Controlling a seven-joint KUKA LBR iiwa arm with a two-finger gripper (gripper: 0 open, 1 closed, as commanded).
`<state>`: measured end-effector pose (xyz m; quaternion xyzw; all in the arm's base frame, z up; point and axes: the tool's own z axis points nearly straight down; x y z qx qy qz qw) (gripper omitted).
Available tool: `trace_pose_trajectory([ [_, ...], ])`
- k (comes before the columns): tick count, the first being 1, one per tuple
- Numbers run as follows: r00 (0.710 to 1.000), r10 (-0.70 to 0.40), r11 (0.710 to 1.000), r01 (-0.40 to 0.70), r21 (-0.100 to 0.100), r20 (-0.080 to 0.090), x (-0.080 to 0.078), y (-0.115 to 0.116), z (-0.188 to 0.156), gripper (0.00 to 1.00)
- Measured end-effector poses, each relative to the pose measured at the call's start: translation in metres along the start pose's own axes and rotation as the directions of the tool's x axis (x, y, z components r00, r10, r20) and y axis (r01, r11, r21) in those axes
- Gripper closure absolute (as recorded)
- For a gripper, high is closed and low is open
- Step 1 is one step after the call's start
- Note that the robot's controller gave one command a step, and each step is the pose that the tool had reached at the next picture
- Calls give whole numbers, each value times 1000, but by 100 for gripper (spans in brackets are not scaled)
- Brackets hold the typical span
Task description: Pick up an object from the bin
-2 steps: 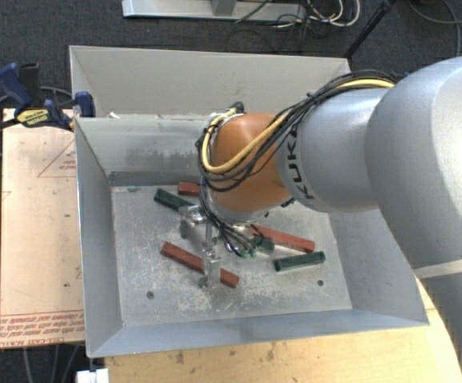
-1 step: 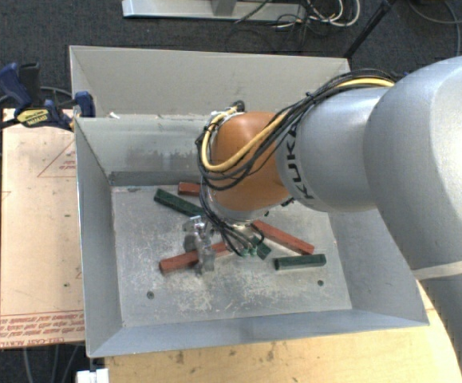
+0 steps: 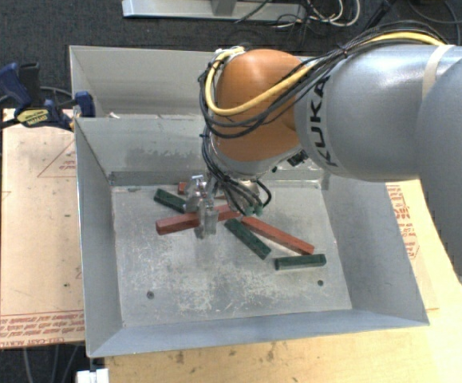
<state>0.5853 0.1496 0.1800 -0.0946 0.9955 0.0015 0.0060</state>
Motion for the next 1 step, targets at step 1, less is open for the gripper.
trace_pose_trajectory([
  [1,1000,6,1000,-6,-1,2,-32,27,-78,100],
])
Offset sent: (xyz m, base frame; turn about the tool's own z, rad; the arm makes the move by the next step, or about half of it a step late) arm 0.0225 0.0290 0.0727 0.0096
